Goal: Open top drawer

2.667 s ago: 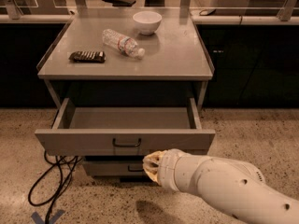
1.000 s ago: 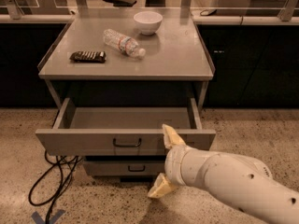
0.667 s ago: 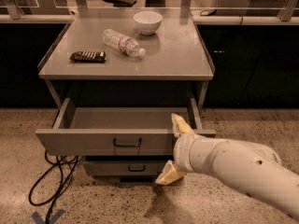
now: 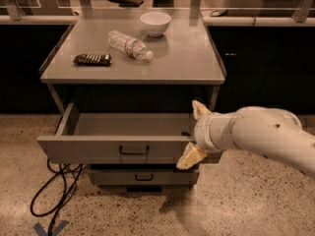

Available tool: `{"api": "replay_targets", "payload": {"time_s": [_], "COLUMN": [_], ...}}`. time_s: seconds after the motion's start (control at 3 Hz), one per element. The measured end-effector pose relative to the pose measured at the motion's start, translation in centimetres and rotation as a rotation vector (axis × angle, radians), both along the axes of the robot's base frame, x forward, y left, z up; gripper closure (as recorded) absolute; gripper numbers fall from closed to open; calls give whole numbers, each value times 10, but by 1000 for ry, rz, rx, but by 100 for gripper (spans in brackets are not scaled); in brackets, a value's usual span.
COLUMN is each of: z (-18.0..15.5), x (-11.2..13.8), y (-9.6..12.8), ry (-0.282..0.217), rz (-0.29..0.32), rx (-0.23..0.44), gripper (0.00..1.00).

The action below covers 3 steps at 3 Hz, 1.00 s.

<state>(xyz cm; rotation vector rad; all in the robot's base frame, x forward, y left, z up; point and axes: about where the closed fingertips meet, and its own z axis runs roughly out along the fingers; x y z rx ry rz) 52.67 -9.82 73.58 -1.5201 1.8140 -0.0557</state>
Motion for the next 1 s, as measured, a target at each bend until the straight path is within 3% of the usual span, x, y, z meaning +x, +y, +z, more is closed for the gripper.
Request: {"api": "replay_targets", "payload": {"time_s": [0.33,0.67,1.0], "z": [-27,-74,-74], "x": [12,-11,-10], "y": [9,44,45], "ry": [154,257,247], "rz": [54,141,139], "rx": [-28,-40,-36], "gripper": [0,0,0]}}
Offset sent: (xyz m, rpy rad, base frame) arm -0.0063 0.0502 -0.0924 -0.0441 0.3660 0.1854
